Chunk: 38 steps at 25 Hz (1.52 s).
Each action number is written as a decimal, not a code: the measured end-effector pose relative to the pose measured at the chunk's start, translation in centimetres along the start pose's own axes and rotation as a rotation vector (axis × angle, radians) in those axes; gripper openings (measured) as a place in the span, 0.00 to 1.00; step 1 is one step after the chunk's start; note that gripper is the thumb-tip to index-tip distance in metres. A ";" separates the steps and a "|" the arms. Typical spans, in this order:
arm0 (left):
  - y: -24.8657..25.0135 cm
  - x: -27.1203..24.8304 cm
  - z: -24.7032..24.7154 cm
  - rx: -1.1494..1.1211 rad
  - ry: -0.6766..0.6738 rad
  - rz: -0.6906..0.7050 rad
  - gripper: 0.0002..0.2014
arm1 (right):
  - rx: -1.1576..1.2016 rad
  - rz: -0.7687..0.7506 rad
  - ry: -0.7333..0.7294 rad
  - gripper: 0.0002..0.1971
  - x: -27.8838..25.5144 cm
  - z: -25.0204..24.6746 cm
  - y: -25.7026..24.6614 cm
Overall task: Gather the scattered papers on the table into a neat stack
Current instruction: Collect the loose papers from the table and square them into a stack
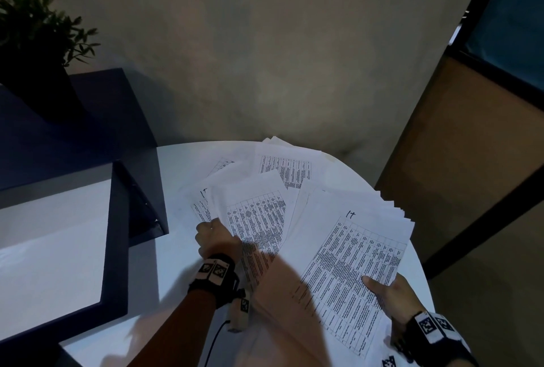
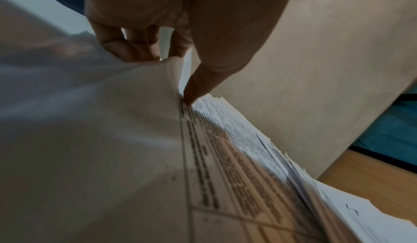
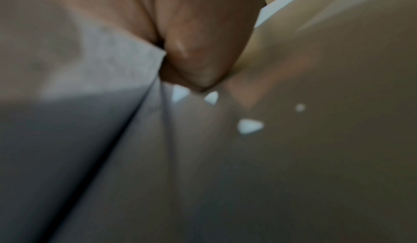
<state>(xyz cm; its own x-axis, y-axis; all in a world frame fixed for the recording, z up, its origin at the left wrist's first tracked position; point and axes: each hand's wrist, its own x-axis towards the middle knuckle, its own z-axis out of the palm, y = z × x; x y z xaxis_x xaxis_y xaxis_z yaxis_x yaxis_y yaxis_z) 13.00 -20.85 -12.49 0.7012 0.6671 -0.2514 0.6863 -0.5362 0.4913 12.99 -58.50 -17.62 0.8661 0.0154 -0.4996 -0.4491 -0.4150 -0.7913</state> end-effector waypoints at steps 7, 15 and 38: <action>0.6 -1.6 0.0 -0.095 0.072 0.160 0.27 | 0.016 -0.010 0.017 0.58 0.9 0.0 1.5; 0.0 -0.6 0.3 -0.554 -0.048 0.020 0.34 | -0.009 0.013 0.041 0.20 -1.4 0.3 -1.3; 4.4 -6.0 4.8 -0.320 -0.361 0.521 0.21 | 0.352 0.128 -0.124 0.45 -5.2 0.8 -4.4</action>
<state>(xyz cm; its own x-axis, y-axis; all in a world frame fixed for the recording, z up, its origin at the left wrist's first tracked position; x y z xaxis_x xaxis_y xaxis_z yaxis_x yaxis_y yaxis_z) 12.75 -29.77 -12.82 0.9809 0.1226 -0.1510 0.1932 -0.5240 0.8295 10.31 -56.00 -11.85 0.7748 0.1029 -0.6238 -0.6181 -0.0841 -0.7816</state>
